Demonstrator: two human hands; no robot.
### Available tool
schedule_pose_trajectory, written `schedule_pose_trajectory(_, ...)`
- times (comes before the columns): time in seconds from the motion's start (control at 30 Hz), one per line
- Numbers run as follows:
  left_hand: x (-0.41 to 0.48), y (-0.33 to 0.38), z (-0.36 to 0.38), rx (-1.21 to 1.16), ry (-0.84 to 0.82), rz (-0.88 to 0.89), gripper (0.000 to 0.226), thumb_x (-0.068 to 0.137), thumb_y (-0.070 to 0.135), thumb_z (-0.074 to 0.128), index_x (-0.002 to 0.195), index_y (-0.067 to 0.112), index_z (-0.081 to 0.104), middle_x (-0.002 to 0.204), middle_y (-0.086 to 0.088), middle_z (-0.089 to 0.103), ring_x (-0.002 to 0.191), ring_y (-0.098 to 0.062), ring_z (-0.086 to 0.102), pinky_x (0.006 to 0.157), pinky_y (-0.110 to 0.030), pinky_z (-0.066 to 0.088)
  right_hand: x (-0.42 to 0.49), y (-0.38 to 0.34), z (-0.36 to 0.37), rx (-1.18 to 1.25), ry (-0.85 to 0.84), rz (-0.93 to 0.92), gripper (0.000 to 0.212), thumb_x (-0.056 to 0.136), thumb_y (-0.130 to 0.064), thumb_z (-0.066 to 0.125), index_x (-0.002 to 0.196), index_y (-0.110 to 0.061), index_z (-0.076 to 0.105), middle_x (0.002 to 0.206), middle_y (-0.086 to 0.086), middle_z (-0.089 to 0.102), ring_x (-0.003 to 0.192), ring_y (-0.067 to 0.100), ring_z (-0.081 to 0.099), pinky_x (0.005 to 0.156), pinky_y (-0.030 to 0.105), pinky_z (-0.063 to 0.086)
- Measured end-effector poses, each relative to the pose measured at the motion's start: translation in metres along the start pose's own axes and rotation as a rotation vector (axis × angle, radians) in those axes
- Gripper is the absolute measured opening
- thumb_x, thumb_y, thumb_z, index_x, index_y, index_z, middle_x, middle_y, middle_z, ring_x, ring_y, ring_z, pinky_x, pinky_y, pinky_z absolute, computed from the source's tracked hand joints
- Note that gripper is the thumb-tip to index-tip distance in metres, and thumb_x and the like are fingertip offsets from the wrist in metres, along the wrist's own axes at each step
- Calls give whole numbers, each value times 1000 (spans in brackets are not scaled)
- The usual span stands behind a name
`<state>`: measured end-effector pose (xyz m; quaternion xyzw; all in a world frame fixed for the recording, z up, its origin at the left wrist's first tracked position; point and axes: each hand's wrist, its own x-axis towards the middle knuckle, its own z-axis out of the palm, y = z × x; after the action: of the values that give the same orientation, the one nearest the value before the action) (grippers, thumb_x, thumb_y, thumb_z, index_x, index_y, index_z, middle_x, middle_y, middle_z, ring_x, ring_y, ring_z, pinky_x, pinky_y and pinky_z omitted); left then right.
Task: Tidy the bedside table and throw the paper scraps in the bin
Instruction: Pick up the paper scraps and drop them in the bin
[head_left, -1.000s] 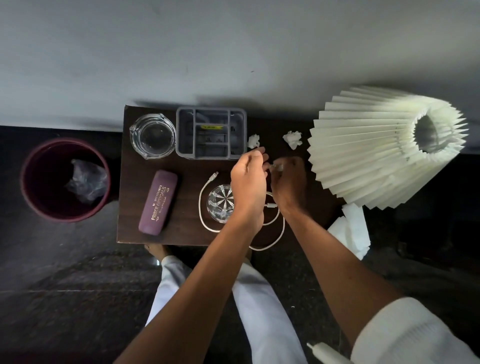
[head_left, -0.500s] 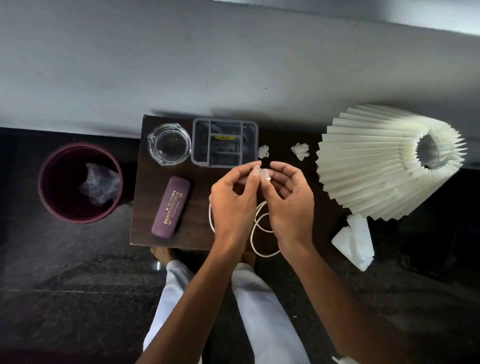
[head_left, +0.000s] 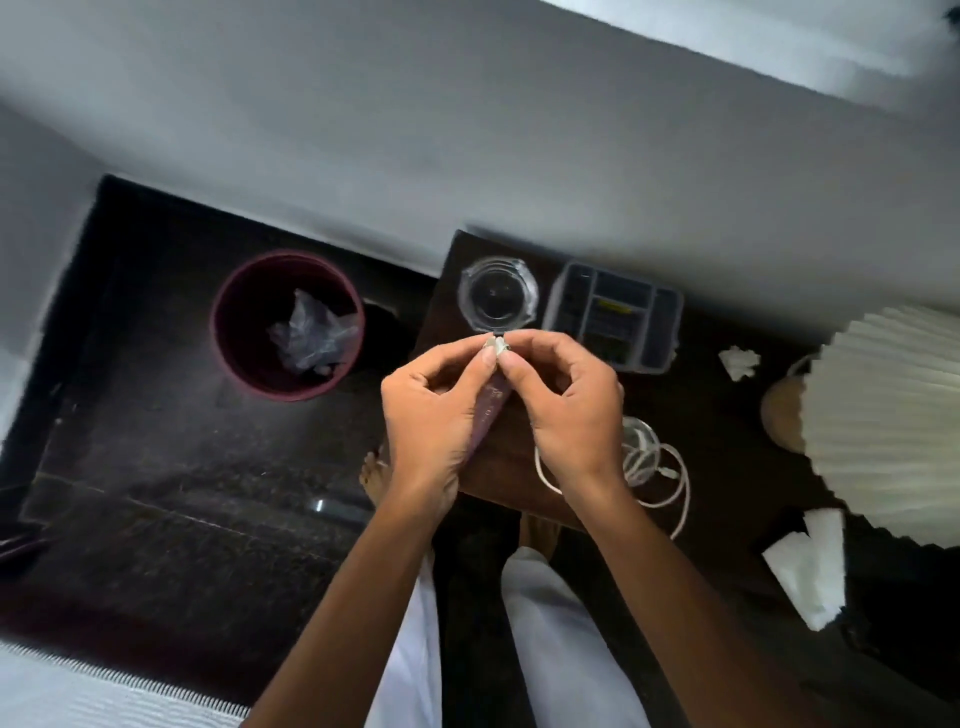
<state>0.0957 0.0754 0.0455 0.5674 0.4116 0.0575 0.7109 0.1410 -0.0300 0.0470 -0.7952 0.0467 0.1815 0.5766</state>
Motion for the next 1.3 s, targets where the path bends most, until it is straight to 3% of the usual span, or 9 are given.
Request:
schedule_pose_trajectory(0.13,32,-2,-48,-152,146,-134,6,87,10,79,89,16,79,88,-6,81,76,-10,73,73,-21,57,13,-4,64,-7,-122,84,12,90,-19,75,101,-20,79,94,-7,79,93,8,73,92,43,59)
schedule_pose_trajectory(0.27,70,-12,-97,-303,246,-234,13,91,4,73,93,15,80,97,-5,81,94,-14,77,77,-18,58,25,4,135,-6,-165,166,10,90,-18,75,99,-21,79,91,-6,79,90,9,74,89,40,61)
schedule_pose_trajectory(0.6,181,-70,-186,-367,597,-461,16,92,-3,68,97,11,73,97,-15,76,79,-17,75,62,-19,58,60,67,295,-196,-159,236,13,95,-14,69,104,-20,75,96,-7,75,87,2,70,68,7,53)
schedule_pose_trajectory(0.7,205,-84,-202,-431,612,-533,22,94,-7,64,110,6,69,93,-16,74,76,-17,74,62,-22,59,68,85,321,-234,-163,260,18,98,-11,64,110,-20,72,103,-3,73,94,5,69,72,5,53)
schedule_pose_trajectory(0.77,214,-92,-208,-429,623,-552,26,93,-9,64,116,3,66,91,-16,74,74,-17,74,61,-21,60,73,93,329,-276,-191,276,21,99,-11,62,115,-21,70,105,-3,72,102,11,67,73,4,51)
schedule_pose_trajectory(0.9,219,-105,-216,-337,637,-591,27,93,-9,63,119,1,66,100,-21,75,77,-19,76,60,-21,59,73,103,333,-333,-236,310,26,99,-5,57,118,-20,68,106,1,71,104,16,67,94,28,57)
schedule_pose_trajectory(1.07,208,-104,-210,-317,591,-581,23,95,-7,63,115,3,66,96,-17,76,75,-17,77,58,-19,58,67,105,318,-369,-257,300,24,99,-7,59,115,-22,69,115,1,67,99,5,66,67,1,46)
schedule_pose_trajectory(1.2,184,-91,-191,-285,513,-524,17,97,-1,62,112,6,68,95,-14,78,80,-16,79,72,-25,61,54,87,289,-344,-186,255,21,98,-9,61,110,-22,72,103,-9,72,102,3,66,77,-1,41)
schedule_pose_trajectory(1.3,162,-74,-167,-288,461,-482,15,99,3,60,111,8,69,97,-13,78,84,-17,79,77,-27,61,41,68,258,-279,-107,214,21,96,-11,63,106,-26,74,97,-15,73,97,-2,67,87,8,46)
